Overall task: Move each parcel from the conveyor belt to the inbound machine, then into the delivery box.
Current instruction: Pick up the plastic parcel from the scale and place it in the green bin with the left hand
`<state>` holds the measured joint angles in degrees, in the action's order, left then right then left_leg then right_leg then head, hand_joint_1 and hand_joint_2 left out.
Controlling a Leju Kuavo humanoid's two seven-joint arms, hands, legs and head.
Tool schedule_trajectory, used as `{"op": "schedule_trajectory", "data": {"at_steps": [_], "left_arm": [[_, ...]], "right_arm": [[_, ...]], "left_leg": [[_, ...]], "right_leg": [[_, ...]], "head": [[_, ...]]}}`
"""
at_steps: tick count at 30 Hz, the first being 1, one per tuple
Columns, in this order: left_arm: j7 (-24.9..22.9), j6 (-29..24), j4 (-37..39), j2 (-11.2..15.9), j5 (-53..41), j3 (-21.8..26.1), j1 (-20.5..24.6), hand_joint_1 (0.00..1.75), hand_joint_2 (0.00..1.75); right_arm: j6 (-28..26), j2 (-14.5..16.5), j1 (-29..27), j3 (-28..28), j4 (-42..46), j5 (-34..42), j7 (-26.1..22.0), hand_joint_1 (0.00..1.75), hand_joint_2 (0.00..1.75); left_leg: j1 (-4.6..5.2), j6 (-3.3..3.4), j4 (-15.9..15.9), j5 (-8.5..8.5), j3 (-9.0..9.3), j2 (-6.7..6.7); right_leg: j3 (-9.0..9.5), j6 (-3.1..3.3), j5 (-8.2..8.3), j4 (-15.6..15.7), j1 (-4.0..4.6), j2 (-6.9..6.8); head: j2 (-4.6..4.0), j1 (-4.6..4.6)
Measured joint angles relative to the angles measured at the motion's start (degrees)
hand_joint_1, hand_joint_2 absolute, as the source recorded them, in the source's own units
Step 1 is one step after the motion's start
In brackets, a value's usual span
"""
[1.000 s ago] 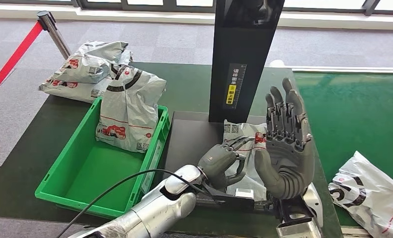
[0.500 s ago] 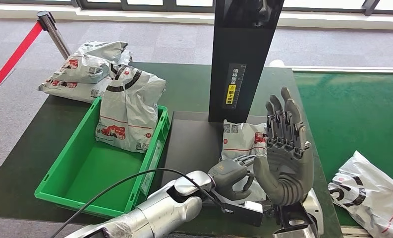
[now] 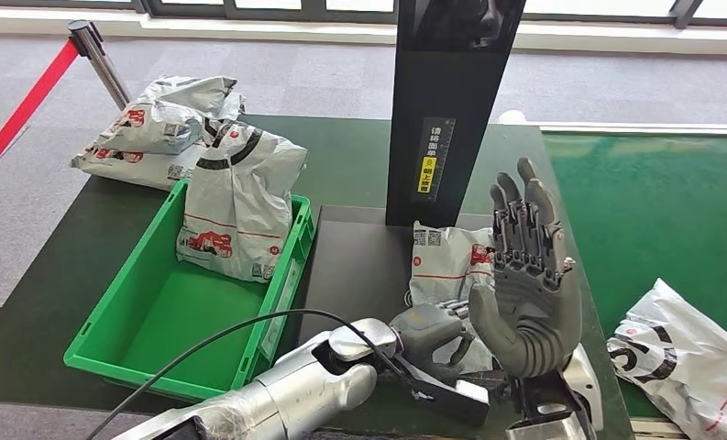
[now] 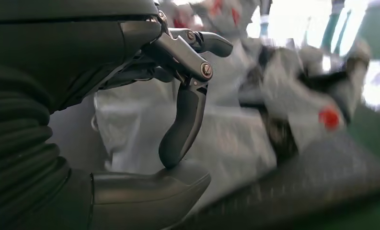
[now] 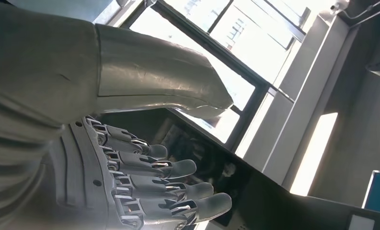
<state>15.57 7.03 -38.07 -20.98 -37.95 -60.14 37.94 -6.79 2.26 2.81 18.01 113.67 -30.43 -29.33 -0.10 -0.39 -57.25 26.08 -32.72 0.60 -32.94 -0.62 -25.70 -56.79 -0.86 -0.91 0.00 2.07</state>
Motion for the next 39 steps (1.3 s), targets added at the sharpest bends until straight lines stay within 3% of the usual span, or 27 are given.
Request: {"op": "schedule_trajectory", "data": {"at_steps": [1,2,5,6,13,27,29,34,39], "left_arm": [[-0.25,3.34,0.58,-0.02,-0.35,-1.46,0.36,0.00,1.75],[-0.39,6.56,1.33,-0.02,-0.81,-3.17,0.64,0.36,1.75],[0.04,11.64,3.72,-0.05,-1.64,-7.86,1.72,1.67,1.75],[0.40,12.25,4.45,-0.08,-1.68,-9.12,2.30,1.75,1.75],[2.00,14.13,7.81,-0.40,-1.67,-14.03,5.95,1.75,1.75],[3.86,13.17,8.96,-0.48,-1.66,-15.52,7.33,1.75,1.75],[4.81,9.22,9.39,-0.57,-1.86,-15.62,7.31,1.75,1.75],[3.94,-11.16,9.80,0.20,-3.62,-12.87,5.71,1.75,1.75],[3.54,-13.07,9.21,1.21,-5.14,-10.00,4.84,1.75,1.75]], "right_arm": [[0.29,0.06,0.44,-0.03,-0.10,-0.28,0.18,0.00,1.75],[0.55,0.11,0.93,-0.04,-0.28,-0.52,0.35,0.00,1.75],[0.83,0.14,2.09,-0.04,-1.13,-0.82,0.58,0.00,1.75],[0.80,0.14,2.35,-0.04,-1.41,-0.81,0.57,0.00,1.75],[0.57,0.14,3.24,-0.04,-2.99,-0.50,0.43,0.00,1.75],[0.25,0.11,3.57,-0.04,-4.32,-0.06,0.06,0.00,1.75],[-0.34,0.07,3.64,-0.04,-4.50,0.30,-0.22,0.00,1.75],[-1.13,0.05,2.43,-0.04,-2.91,0.19,0.60,0.00,1.75],[-1.10,0.05,1.82,-0.04,-1.56,0.01,1.20,0.00,1.75]], "left_leg": [[0.00,0.00,0.00,0.00,0.00,0.00],[0.00,0.00,0.00,0.00,0.00,0.00],[-0.02,0.01,0.00,-0.01,0.01,-0.04],[-0.02,0.01,0.00,-0.01,0.03,-0.06],[-0.04,0.01,0.00,0.00,0.22,-0.06],[-0.08,-0.02,0.01,0.02,0.43,-0.04],[-0.08,-0.02,0.01,0.01,0.44,-0.04],[-0.07,-0.01,0.00,-0.02,0.30,-0.04],[-0.06,-0.01,0.00,-0.02,0.23,-0.04]], "right_leg": [[0.00,0.00,0.00,0.00,0.00,0.00],[0.00,0.00,0.00,0.00,0.00,0.00],[0.07,-0.01,0.01,0.00,0.02,-0.08],[0.11,-0.01,0.00,0.00,0.02,-0.12],[0.34,-0.01,0.00,0.01,0.04,-0.13],[0.54,0.00,0.00,0.02,0.14,-0.09],[0.53,0.00,0.01,0.02,0.12,-0.09],[0.37,0.00,0.02,0.01,0.07,-0.09],[0.31,0.00,0.02,0.01,0.06,-0.10]], "head": [[0.00,-0.01],[0.00,-0.01],[0.00,-0.01],[0.00,0.00],[0.00,-0.01],[0.00,-0.01],[0.00,-0.01],[0.00,0.00],[0.00,-0.02]]}}
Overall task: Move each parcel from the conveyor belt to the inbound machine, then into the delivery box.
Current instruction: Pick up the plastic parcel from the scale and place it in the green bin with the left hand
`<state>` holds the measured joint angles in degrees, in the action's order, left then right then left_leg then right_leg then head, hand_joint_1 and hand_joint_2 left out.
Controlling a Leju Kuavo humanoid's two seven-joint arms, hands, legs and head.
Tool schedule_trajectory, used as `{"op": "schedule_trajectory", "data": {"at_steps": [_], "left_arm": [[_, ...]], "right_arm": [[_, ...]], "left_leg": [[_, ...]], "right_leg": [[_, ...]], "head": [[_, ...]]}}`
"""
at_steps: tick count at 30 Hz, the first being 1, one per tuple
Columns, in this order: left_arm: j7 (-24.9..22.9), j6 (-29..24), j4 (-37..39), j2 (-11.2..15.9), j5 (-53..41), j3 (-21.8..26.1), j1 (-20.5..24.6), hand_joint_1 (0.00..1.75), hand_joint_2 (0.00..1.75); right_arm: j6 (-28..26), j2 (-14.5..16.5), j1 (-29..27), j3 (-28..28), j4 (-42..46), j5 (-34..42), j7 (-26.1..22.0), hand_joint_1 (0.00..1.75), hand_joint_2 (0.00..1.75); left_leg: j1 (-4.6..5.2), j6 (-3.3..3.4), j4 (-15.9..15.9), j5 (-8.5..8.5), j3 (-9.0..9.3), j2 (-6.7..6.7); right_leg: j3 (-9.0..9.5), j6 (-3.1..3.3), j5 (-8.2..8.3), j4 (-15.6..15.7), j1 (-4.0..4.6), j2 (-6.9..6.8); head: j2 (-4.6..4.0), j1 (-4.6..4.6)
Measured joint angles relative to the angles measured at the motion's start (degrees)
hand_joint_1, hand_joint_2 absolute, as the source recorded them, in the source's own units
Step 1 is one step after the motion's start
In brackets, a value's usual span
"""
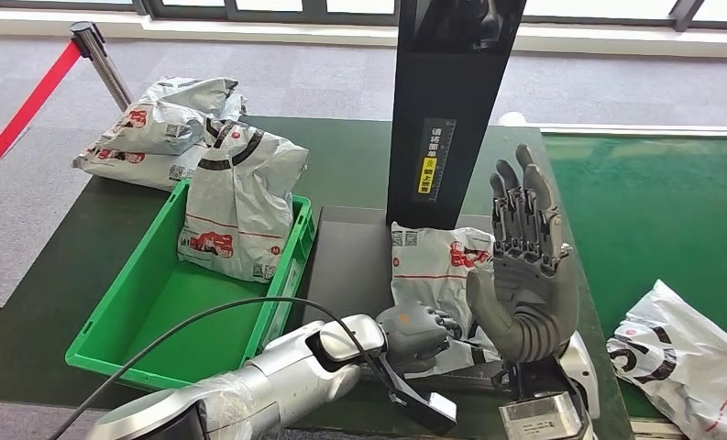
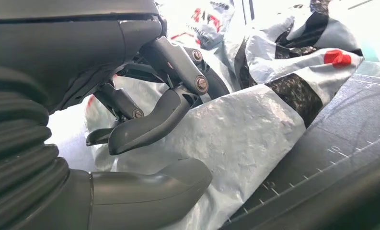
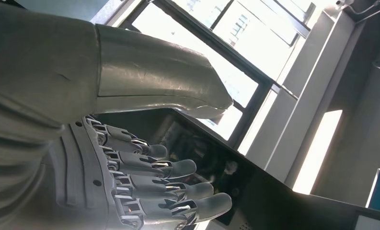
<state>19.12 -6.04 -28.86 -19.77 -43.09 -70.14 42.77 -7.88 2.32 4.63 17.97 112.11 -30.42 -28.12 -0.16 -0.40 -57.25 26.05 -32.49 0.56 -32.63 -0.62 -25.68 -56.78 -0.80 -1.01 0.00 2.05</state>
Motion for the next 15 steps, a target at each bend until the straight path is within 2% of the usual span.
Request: {"op": "schedule_trajectory", "data": {"at_steps": [3,6,9,15], "left_arm": [[-1.13,-6.00,-2.03,1.11,-2.05,1.91,-1.53,1.75,1.75],[-1.48,-12.78,-8.40,4.02,-6.44,6.60,-5.13,1.75,1.75],[-1.31,-13.41,-14.09,6.25,-8.97,10.50,-8.33,1.75,1.75],[-1.45,-13.64,-19.77,8.00,-10.58,14.21,-10.99,1.75,1.75]], "right_arm": [[0.02,-0.06,-0.45,0.00,0.26,0.66,-0.48,0.00,1.75],[-0.11,-0.56,-1.65,0.00,0.23,2.08,-2.20,0.00,1.75],[-0.44,-1.04,-2.44,0.00,0.19,2.74,-3.12,0.00,1.75],[-0.33,-1.37,-2.67,0.00,0.20,2.99,-3.05,0.00,1.75]], "left_leg": [[0.01,0.01,0.00,0.01,-0.07,0.00],[0.01,0.00,0.01,0.04,-0.09,0.02],[0.01,-0.02,0.01,0.05,-0.17,0.01],[0.01,-0.01,0.00,0.03,-0.21,0.01]], "right_leg": [[-0.05,0.00,-0.01,0.00,-0.01,0.01],[-0.11,0.01,-0.03,0.00,-0.01,0.01],[-0.20,0.02,-0.04,0.00,0.00,0.00],[-0.22,0.01,-0.03,0.00,-0.01,0.01]], "head": [[0.00,0.00],[0.00,0.02],[0.00,0.01],[0.00,0.01]]}}
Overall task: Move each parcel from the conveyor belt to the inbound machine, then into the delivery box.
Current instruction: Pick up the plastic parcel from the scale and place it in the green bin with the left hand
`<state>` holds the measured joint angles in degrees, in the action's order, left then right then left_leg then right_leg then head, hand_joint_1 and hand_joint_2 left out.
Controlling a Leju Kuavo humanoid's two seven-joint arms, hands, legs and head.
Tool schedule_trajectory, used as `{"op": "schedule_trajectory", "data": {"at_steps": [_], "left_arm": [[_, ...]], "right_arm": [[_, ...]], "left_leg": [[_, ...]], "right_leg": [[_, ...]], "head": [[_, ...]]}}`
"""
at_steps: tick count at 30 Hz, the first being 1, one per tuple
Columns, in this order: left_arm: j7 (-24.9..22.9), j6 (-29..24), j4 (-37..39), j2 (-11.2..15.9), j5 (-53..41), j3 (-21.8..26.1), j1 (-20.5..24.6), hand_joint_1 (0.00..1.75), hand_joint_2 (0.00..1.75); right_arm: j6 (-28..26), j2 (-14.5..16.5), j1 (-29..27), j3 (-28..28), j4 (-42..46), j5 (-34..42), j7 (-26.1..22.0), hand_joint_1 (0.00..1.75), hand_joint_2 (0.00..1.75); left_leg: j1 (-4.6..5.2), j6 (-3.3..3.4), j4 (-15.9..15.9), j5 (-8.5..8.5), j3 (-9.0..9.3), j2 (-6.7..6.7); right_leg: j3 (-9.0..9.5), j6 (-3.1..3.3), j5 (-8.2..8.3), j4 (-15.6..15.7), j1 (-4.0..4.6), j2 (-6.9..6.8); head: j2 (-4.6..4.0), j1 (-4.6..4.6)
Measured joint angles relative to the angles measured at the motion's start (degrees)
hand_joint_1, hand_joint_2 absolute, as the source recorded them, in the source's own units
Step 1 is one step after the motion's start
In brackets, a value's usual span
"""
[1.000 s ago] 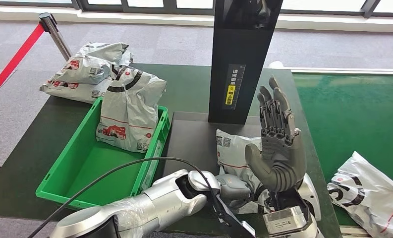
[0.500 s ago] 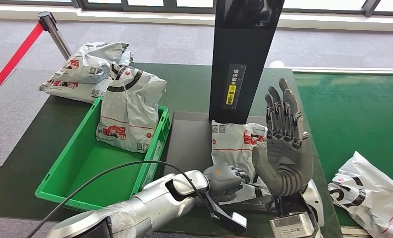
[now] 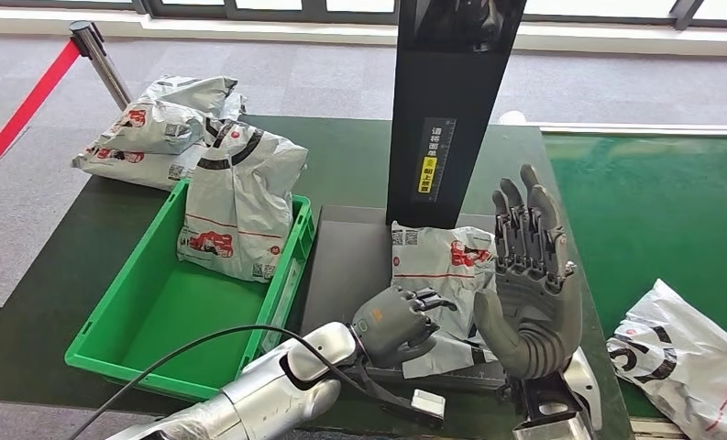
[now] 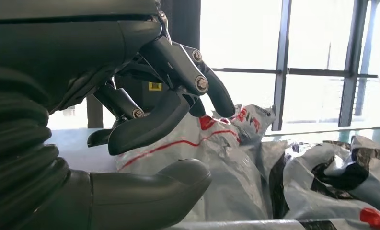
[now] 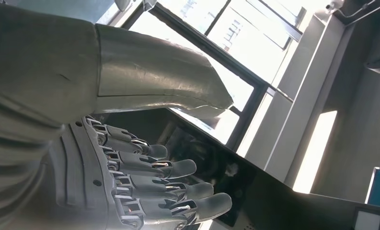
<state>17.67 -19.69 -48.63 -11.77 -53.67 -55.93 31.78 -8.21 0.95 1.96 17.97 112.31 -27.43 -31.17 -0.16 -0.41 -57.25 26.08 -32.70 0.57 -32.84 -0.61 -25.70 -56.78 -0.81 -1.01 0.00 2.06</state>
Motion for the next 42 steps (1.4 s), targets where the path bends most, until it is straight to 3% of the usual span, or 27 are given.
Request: {"op": "schedule_trajectory", "data": {"at_steps": [11,12,15,16,21,26,31,38,42], "left_arm": [[-0.08,0.65,-3.85,0.89,-1.76,3.59,-1.83,1.75,1.75],[-0.08,0.65,-3.96,0.91,-1.76,3.67,-1.85,1.31,1.75],[0.23,0.57,-4.31,0.92,-0.73,4.19,-2.12,0.00,0.44],[0.47,0.49,-4.58,0.91,0.28,4.64,-2.40,0.00,0.00],[0.52,2.93,-8.87,-0.50,12.87,10.44,-4.75,0.00,0.00],[-4.48,2.49,-10.23,-5.03,27.23,17.90,-4.97,0.00,0.00],[-4.16,1.42,-9.24,-7.41,29.52,20.40,-4.69,0.00,0.00],[-3.74,1.29,-8.10,-8.22,30.41,20.83,-4.60,0.00,0.00],[-1.94,4.17,-6.19,-8.58,33.16,20.75,-3.05,0.00,0.00]], "right_arm": [[0.87,-0.10,0.03,0.00,-0.01,0.41,0.31,0.00,1.75],[0.87,-0.13,0.03,0.00,-0.01,0.41,0.31,0.00,1.75],[0.87,-0.19,-0.01,0.00,-0.04,0.42,0.15,0.00,1.75],[0.86,-0.20,-0.03,0.00,-0.08,0.42,0.02,0.00,1.75],[0.59,-0.20,0.14,0.00,-0.50,0.27,-0.05,0.00,1.75],[-0.12,0.29,0.62,0.23,-0.74,-1.07,1.05,0.00,1.75],[-0.49,0.72,0.99,0.35,-1.10,-1.33,1.16,0.00,1.75],[-0.69,0.89,1.04,0.35,-1.33,-1.38,1.16,0.00,1.75],[-1.05,1.35,2.28,0.35,-1.76,-1.05,1.44,0.00,1.75]], "left_leg": [[0.00,0.01,0.00,-0.01,0.00,0.00],[0.00,0.01,0.00,-0.01,-0.01,0.00],[0.00,0.01,0.00,-0.01,-0.01,0.00],[0.00,0.01,0.00,-0.01,-0.01,0.00],[0.00,0.01,0.00,-0.01,-0.03,0.00],[0.01,0.02,-0.01,-0.01,-0.04,-0.03],[0.01,0.02,-0.01,-0.01,-0.04,-0.03],[0.00,0.01,0.00,-0.01,-0.05,-0.02],[0.01,0.02,-0.01,-0.02,-0.06,-0.01]], "right_leg": [[-0.01,0.00,0.00,0.00,0.00,-0.01],[-0.01,0.00,0.00,0.00,0.00,-0.01],[-0.01,0.00,0.00,0.00,0.00,0.00],[-0.01,0.00,0.00,0.00,0.00,0.00],[-0.03,0.00,0.00,0.00,0.00,0.00],[-0.02,-0.01,0.01,0.00,-0.01,-0.03],[-0.03,-0.01,0.02,0.00,0.00,-0.02],[-0.05,-0.01,0.01,0.00,0.00,-0.02],[-0.07,-0.02,0.02,0.00,0.00,-0.01]], "head": [[0.00,0.00],[0.00,0.00],[0.00,0.00],[0.00,0.00],[0.00,0.01],[0.00,0.00],[0.00,0.00],[0.00,0.00],[0.00,0.00]]}}
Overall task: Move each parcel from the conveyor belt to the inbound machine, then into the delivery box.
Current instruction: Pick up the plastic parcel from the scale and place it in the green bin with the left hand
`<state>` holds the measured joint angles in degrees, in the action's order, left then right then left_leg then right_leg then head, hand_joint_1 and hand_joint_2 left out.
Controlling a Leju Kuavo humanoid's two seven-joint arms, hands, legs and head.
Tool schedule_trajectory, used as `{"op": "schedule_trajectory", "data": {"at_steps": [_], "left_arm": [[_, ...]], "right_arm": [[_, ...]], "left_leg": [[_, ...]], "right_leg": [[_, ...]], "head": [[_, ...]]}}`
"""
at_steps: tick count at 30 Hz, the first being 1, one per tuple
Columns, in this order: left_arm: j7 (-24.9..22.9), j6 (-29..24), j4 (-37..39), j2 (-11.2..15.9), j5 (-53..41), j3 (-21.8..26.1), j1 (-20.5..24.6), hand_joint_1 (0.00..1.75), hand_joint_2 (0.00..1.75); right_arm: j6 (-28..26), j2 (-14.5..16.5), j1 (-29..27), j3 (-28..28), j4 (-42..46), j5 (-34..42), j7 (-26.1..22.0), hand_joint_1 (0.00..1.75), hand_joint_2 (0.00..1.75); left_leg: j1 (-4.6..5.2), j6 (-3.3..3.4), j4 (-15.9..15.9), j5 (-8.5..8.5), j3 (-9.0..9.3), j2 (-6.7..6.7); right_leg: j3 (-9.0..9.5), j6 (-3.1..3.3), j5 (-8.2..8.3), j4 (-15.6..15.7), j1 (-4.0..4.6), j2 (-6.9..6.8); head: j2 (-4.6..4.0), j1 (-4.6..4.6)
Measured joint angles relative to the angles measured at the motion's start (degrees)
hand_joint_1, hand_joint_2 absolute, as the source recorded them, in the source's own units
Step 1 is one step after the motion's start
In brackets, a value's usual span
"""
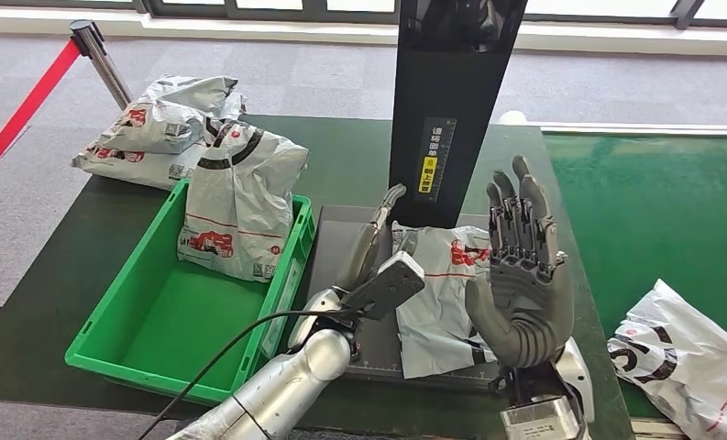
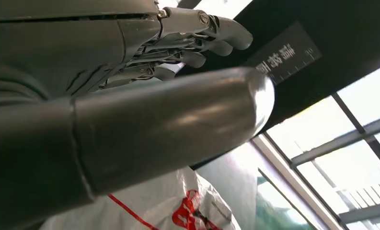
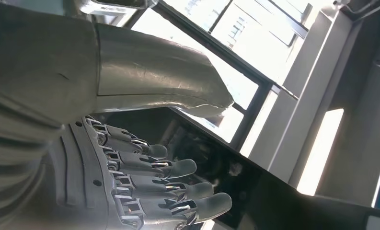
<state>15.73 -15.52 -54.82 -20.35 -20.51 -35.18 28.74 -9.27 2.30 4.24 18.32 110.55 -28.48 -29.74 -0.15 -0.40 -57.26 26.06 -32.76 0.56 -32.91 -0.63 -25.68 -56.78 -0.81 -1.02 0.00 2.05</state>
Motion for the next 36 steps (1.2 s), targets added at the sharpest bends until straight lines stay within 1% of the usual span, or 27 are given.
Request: {"op": "schedule_trajectory", "data": {"at_steps": [3,5,7,9,11,15,21,24,27,29,32,33,36], "left_arm": [[0.94,4.33,3.30,-0.52,3.48,-0.85,2.86,0.00,0.00],[1.52,7.38,5.15,-0.67,4.63,-1.83,4.59,0.00,0.87],[2.01,9.83,6.74,-0.75,3.39,-3.25,6.14,0.00,1.75],[1.84,11.35,8.55,-0.83,-0.61,-5.75,7.79,0.00,1.75],[1.04,11.69,10.35,-0.87,-5.22,-9.36,9.14,0.00,1.75],[-0.47,11.19,13.02,-0.97,-10.94,-18.18,10.46,0.00,1.75],[-0.80,15.41,15.76,-0.98,-17.56,-31.26,11.56,0.00,1.75],[-0.67,16.81,16.64,-0.97,-18.46,-35.18,11.64,0.00,1.75],[-0.73,17.75,17.40,-0.96,-18.66,-37.64,11.87,0.00,1.75],[-1.05,20.67,18.08,-0.96,-19.27,-38.94,12.24,0.03,1.75],[-1.58,26.48,19.95,-0.90,-20.45,-40.94,12.52,1.34,1.75],[-1.67,27.75,20.59,-0.88,-20.79,-41.48,12.59,1.75,1.75],[-1.63,29.30,22.25,-0.93,-21.22,-42.58,13.29,1.75,1.75]], "right_arm": [[-0.81,0.74,2.08,-0.01,-0.49,0.32,1.16,0.00,1.75],[-1.16,0.93,2.70,-0.07,-0.72,0.53,1.56,0.00,1.75],[-1.31,0.96,2.79,-0.14,-0.85,1.13,1.47,0.00,1.75],[-1.34,0.95,2.78,-0.25,-0.99,1.79,1.04,0.00,1.75],[-1.35,0.94,2.75,-0.39,-1.08,2.10,0.72,0.00,1.75],[-1.19,0.90,2.65,-0.61,-1.07,2.27,0.61,0.00,1.75],[-0.28,0.46,2.40,-0.63,-1.07,2.60,0.01,0.00,1.75],[0.13,0.28,2.27,-0.63,-1.07,2.67,-0.12,0.00,1.75],[0.37,0.14,2.13,-0.63,-1.07,2.58,-0.13,0.00,1.75],[0.74,0.05,2.07,-0.63,-1.09,2.27,-0.15,0.00,1.75],[1.29,0.01,2.06,-0.63,-1.34,1.68,-0.32,0.00,1.75],[1.37,0.01,2.07,-0.63,-1.50,1.53,-0.40,0.00,1.75],[1.39,0.00,2.10,-0.63,-2.02,1.24,-0.64,0.00,1.75]], "left_leg": [[0.00,0.02,-0.01,-0.05,0.01,0.01],[0.00,0.02,-0.01,-0.08,0.01,0.01],[0.00,0.02,-0.02,-0.08,0.01,0.00],[0.01,0.02,-0.02,-0.08,0.00,0.01],[0.01,0.02,-0.01,-0.07,0.00,0.01],[0.01,0.04,-0.01,-0.05,-0.02,0.02],[0.01,0.04,-0.01,-0.04,-0.04,0.04],[0.01,0.04,-0.01,-0.04,-0.04,0.04],[0.01,0.04,-0.01,-0.04,-0.04,0.03],[0.01,0.04,-0.01,-0.04,-0.05,0.03],[0.01,0.04,0.00,-0.04,-0.06,0.03],[0.00,0.04,0.00,-0.04,-0.06,0.03],[-0.01,0.04,0.00,-0.04,-0.04,0.02]], "right_leg": [[-0.01,0.00,0.05,0.00,0.00,0.01],[-0.01,0.00,0.08,0.00,0.00,0.01],[-0.02,-0.01,0.09,0.00,0.00,0.01],[-0.03,-0.01,0.09,0.00,0.00,0.01],[-0.05,-0.01,0.09,0.00,-0.01,0.03],[-0.10,-0.01,0.09,0.01,-0.01,0.07],[-0.11,-0.01,0.08,0.01,0.00,0.09],[-0.11,-0.01,0.09,0.00,0.00,0.09],[-0.11,-0.01,0.09,0.00,0.00,0.09],[-0.10,-0.01,0.09,0.00,0.00,0.09],[-0.09,-0.01,0.09,0.00,0.00,0.08],[-0.09,-0.01,0.09,0.00,0.00,0.07],[-0.03,-0.01,0.08,0.00,0.02,0.04]], "head": [[0.00,0.00],[0.00,0.00],[0.00,0.00],[0.00,0.00],[0.00,0.00],[0.00,0.01],[0.00,0.00],[0.00,0.00],[0.00,0.00],[0.00,0.00],[0.00,0.01],[0.00,0.00],[0.00,-0.01]]}}
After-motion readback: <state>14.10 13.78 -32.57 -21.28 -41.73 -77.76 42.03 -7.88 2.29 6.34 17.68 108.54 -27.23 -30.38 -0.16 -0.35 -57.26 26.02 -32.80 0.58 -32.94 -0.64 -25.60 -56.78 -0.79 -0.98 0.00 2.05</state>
